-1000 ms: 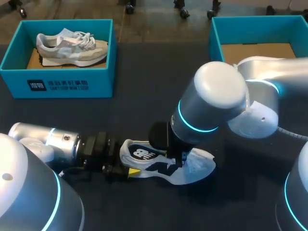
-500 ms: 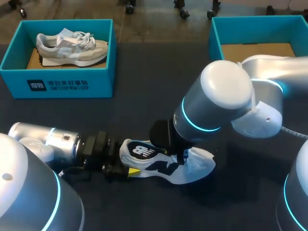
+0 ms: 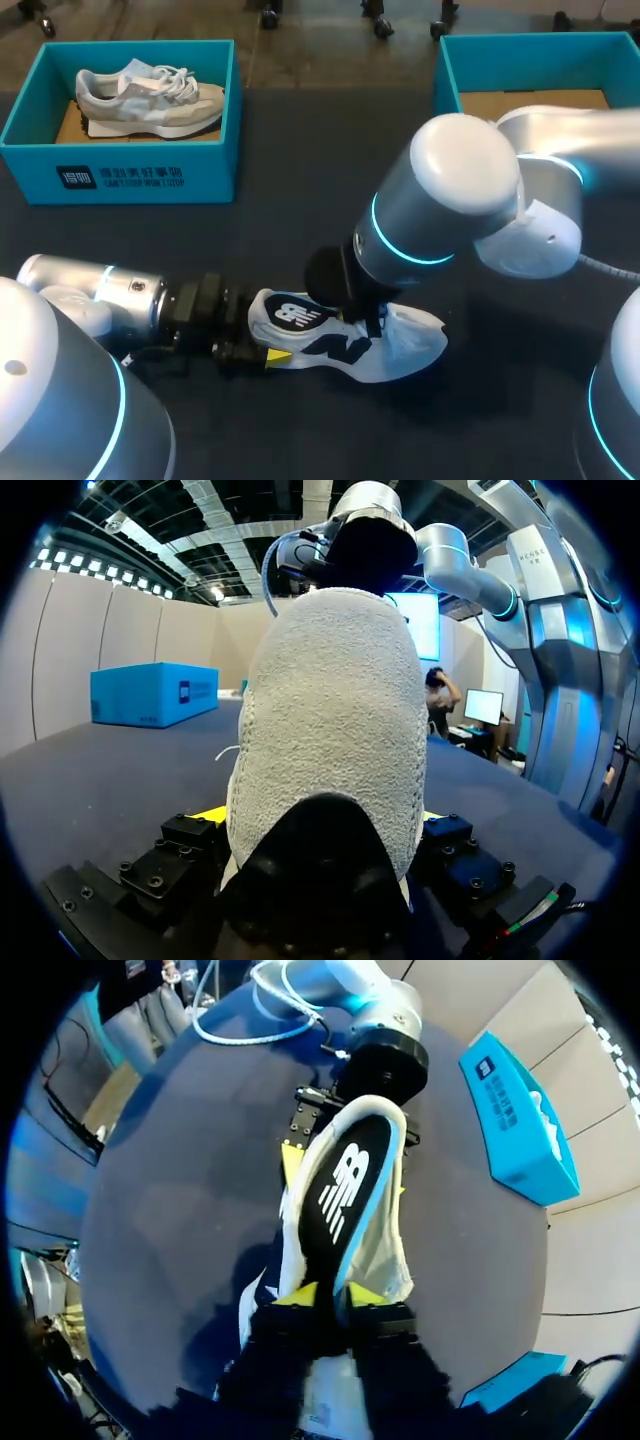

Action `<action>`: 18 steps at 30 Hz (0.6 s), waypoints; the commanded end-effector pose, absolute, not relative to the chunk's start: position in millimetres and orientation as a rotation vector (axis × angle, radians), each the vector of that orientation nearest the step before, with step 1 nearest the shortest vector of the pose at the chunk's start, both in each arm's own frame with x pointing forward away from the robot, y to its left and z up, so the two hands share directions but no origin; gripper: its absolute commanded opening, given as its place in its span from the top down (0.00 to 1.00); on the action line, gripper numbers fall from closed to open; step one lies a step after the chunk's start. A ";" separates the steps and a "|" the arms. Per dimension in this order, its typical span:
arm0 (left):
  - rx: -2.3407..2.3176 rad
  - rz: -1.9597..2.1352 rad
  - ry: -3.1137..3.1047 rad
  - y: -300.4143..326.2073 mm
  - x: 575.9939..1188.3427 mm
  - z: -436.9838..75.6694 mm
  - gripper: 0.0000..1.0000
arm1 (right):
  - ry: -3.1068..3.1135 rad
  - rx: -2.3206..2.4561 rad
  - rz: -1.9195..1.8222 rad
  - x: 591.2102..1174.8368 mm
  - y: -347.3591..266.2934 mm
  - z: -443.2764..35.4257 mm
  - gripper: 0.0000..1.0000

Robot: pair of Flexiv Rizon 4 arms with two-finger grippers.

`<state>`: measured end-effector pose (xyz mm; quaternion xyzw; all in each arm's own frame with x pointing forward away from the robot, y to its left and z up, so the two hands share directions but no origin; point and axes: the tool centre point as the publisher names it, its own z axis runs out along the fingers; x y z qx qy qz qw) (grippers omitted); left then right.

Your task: Take the shoe out of the shoebox, open the shoe tongue, remove and reinsert the insole, then place the shoe into the shoebox

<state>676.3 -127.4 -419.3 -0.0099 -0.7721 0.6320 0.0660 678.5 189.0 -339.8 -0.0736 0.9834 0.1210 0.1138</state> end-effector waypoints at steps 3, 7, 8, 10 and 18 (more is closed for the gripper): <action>-0.029 1.907 -2.329 -128.3 676.1 -419.4 1.00 | 2.910 -0.195 0.321 680.8 192.3 -343.6 0.58; -0.029 1.907 -2.329 -128.3 676.1 -419.4 1.00 | 2.933 -0.155 0.290 681.8 192.1 -345.6 0.59; -0.029 1.907 -2.329 -128.3 676.1 -419.4 1.00 | 2.933 -0.155 0.290 681.8 192.1 -345.6 0.59; -0.029 1.907 -2.329 -128.3 676.1 -419.4 1.00 | 2.960 -0.116 0.260 684.1 192.9 -348.6 0.61; -0.029 1.907 -2.329 -128.3 676.1 -419.4 1.00 | 3.014 -0.062 0.288 689.9 195.7 -363.0 0.62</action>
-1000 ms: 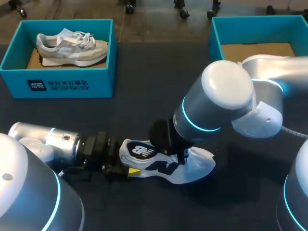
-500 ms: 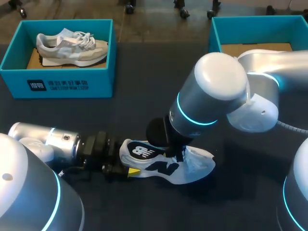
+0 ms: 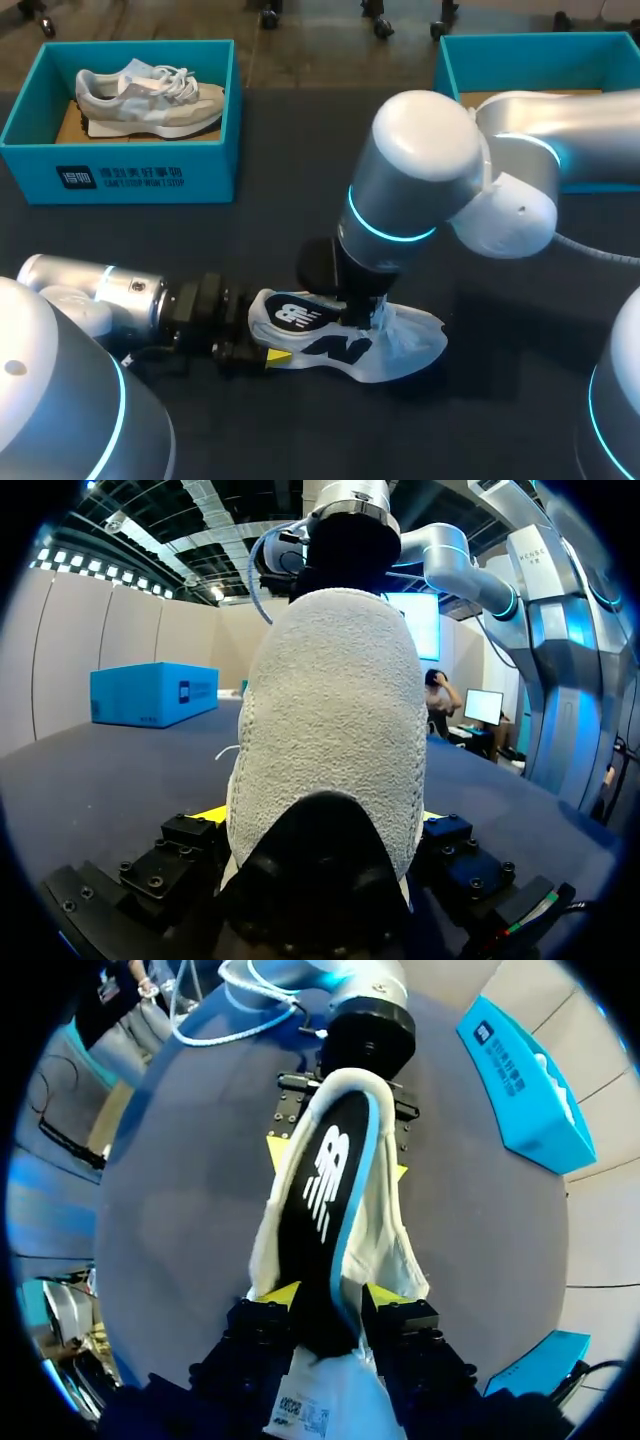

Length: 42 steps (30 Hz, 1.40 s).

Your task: Take the shoe out of the shoebox, open the shoe tongue, remove and reinsert the insole, then place the shoe into the shoebox

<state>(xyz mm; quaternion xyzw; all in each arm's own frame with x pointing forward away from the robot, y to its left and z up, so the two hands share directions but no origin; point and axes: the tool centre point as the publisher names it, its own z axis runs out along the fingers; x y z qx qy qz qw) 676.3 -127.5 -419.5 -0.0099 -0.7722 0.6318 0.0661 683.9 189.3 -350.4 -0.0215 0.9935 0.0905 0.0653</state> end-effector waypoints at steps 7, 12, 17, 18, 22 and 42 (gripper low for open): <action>-0.029 1.907 -2.329 -128.3 676.1 -419.4 1.00 | 3.081 -0.070 0.311 693.5 197.4 -373.7 0.62; -0.029 1.907 -2.329 -128.3 676.1 -419.4 1.00 | 3.166 -0.096 0.362 694.5 197.1 -389.4 0.65; -0.029 1.907 -2.329 -128.3 676.1 -419.4 1.00 | 3.199 -0.090 0.388 690.7 194.5 -395.7 0.67; -0.029 1.907 -2.329 -128.3 676.1 -419.4 1.00 | 3.203 -0.085 0.391 689.8 193.8 -395.9 0.67; -0.029 1.907 -2.329 -128.3 676.1 -419.4 1.00 | 3.210 -0.080 0.414 684.5 191.9 -396.5 0.81; -0.029 1.907 -2.329 -128.3 676.1 -419.4 1.00 | 2.990 -0.197 0.514 673.0 185.6 -354.5 1.00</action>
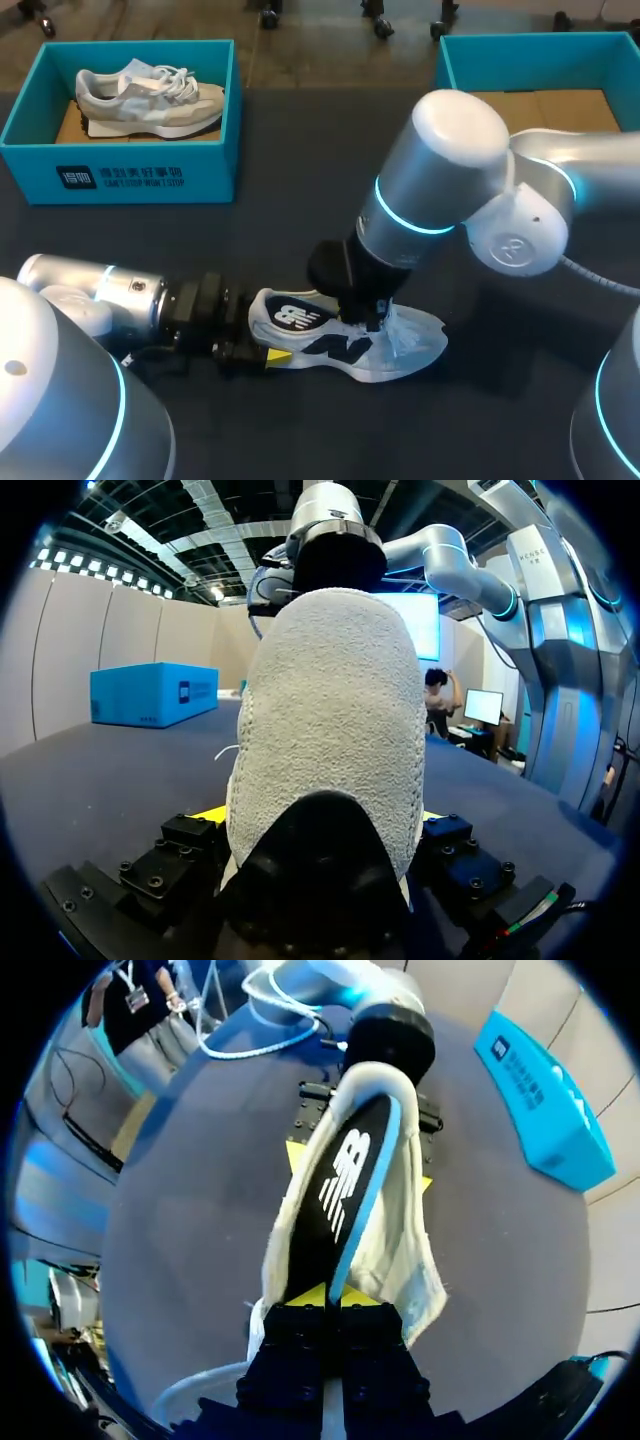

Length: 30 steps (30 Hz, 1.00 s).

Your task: Take the shoe out of the shoebox, open the shoe tongue, remove and reinsert the insole, then place the shoe into the shoebox

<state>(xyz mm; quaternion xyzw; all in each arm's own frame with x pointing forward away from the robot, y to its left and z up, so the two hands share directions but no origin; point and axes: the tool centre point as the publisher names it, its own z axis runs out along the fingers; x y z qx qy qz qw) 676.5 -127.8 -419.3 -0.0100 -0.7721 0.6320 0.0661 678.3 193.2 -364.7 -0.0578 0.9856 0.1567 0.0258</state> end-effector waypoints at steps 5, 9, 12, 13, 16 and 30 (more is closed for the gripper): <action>-0.029 1.907 -2.329 -128.3 676.1 -419.4 1.00 | 2.944 -0.250 0.560 676.3 186.3 -349.5 1.00; -0.029 1.907 -2.329 -128.3 676.1 -419.4 1.00 | 2.938 -0.253 0.563 678.7 184.1 -348.3 1.00; -0.029 1.907 -2.329 -128.3 676.1 -419.4 1.00 | 2.923 -0.257 0.576 679.3 182.4 -346.8 1.00; -0.029 1.907 -2.329 -128.3 676.1 -419.4 1.00 | 2.912 -0.273 0.582 679.8 183.2 -345.4 1.00; -0.029 1.907 -2.329 -128.3 676.1 -419.4 1.00 | 2.896 -0.317 0.585 681.8 187.8 -341.4 1.00; -0.029 1.907 -2.329 -128.3 676.1 -419.4 1.00 | 2.916 -0.685 0.431 688.8 231.9 -331.1 1.00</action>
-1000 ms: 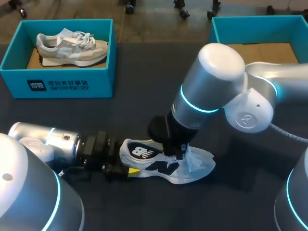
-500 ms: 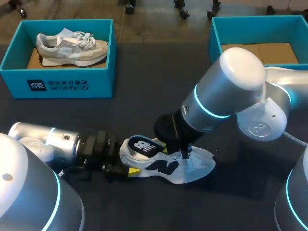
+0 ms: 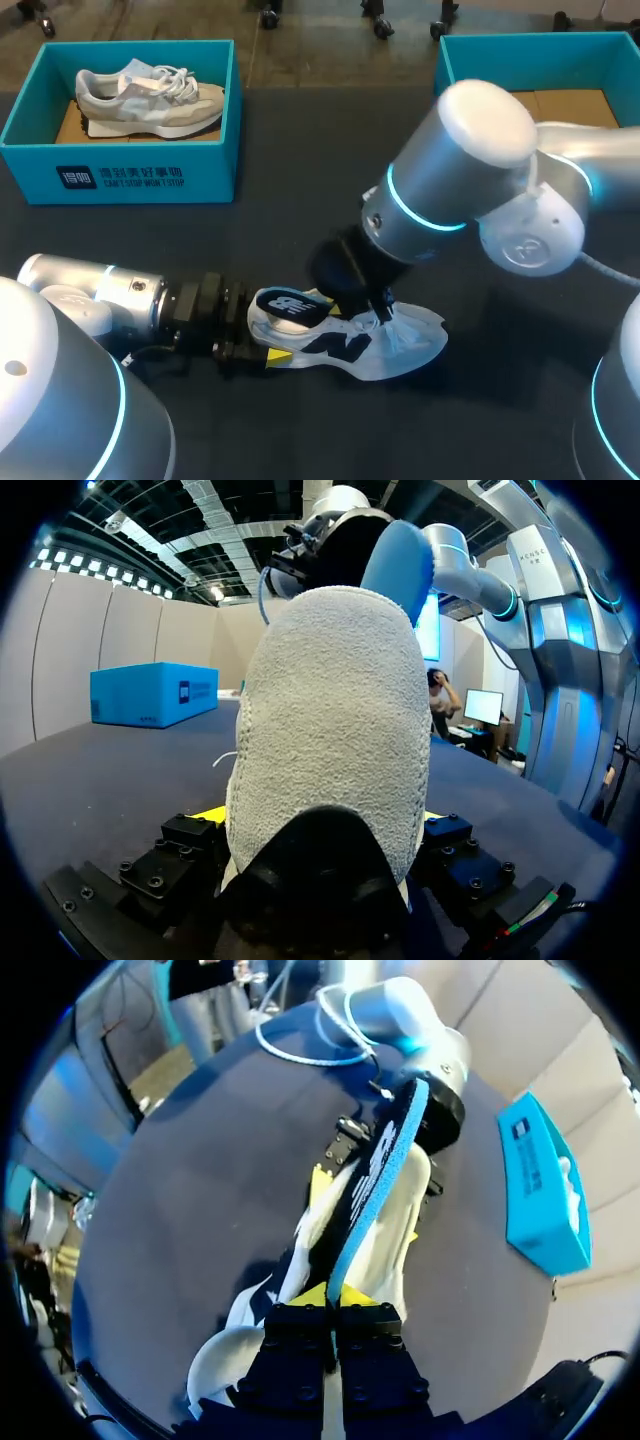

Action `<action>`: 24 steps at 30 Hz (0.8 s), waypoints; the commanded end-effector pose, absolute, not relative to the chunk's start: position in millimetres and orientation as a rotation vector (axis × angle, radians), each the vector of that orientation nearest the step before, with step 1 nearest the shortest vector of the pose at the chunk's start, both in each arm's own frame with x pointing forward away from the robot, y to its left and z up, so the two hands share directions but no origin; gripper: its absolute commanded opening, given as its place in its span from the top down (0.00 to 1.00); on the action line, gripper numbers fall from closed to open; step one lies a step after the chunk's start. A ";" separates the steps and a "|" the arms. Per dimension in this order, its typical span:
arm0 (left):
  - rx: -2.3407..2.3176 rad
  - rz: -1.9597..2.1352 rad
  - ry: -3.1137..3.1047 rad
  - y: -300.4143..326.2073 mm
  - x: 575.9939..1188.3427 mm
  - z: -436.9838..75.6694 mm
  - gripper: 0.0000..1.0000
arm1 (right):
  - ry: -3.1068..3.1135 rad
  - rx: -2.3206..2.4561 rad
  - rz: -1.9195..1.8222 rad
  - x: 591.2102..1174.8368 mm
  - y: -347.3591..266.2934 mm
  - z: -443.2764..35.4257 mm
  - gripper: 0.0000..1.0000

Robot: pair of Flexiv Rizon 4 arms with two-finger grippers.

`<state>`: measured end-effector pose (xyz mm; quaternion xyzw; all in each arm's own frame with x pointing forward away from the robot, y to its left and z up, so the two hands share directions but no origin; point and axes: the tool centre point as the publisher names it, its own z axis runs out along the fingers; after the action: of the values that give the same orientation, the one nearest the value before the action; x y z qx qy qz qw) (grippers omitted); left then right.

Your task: Take the shoe out of the shoebox, open the shoe tongue, remove and reinsert the insole, then place the shoe into the shoebox

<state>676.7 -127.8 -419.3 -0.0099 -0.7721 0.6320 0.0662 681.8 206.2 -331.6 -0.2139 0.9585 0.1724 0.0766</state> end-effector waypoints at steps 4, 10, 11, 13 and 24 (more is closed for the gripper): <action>-0.029 1.907 -2.329 -128.3 676.1 -419.4 1.00 | 2.921 -0.714 0.422 690.4 237.4 -333.1 1.00; -0.029 1.907 -2.329 -128.3 676.1 -419.4 1.00 | 2.930 -0.810 0.360 689.6 246.5 -330.7 0.96; -0.029 1.907 -2.329 -128.3 676.1 -419.4 1.00 | 2.930 -0.814 0.347 689.6 247.0 -329.8 0.84; -0.029 1.907 -2.329 -128.3 676.1 -419.4 1.00 | 2.940 -0.784 0.332 690.0 244.6 -327.2 0.56; -0.029 1.907 -2.329 -128.3 676.1 -419.4 1.00 | 2.979 -0.557 0.376 690.2 220.7 -300.9 0.53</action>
<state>676.7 -127.8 -419.5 -0.0100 -0.7722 0.6319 0.0662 694.5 233.8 -313.0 -0.1884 0.9741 0.1183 0.0405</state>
